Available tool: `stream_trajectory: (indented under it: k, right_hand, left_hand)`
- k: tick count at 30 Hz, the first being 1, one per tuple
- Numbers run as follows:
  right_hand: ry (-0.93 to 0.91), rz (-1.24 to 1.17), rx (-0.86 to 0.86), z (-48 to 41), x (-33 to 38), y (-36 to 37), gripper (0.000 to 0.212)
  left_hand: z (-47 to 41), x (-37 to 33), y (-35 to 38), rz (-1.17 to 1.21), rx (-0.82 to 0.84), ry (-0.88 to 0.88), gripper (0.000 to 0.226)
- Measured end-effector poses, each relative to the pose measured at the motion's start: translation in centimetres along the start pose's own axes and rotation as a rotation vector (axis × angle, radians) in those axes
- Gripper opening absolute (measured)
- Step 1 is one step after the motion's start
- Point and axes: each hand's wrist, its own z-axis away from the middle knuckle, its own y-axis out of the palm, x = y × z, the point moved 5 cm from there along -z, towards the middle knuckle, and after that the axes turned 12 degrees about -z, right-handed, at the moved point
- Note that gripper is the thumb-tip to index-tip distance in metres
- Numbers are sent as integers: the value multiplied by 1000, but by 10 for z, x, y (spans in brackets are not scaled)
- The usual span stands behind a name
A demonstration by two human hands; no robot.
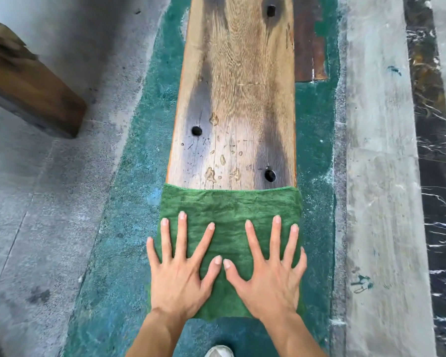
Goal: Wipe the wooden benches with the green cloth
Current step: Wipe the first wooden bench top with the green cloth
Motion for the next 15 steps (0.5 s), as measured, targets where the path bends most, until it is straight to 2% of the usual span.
stream_trajectory:
  k: [15]
  right_hand:
    - [-8, -2, -8, -25, -6, 0, 92]
  left_hand:
    - [-16, -6, 5, 33, 7, -42, 71]
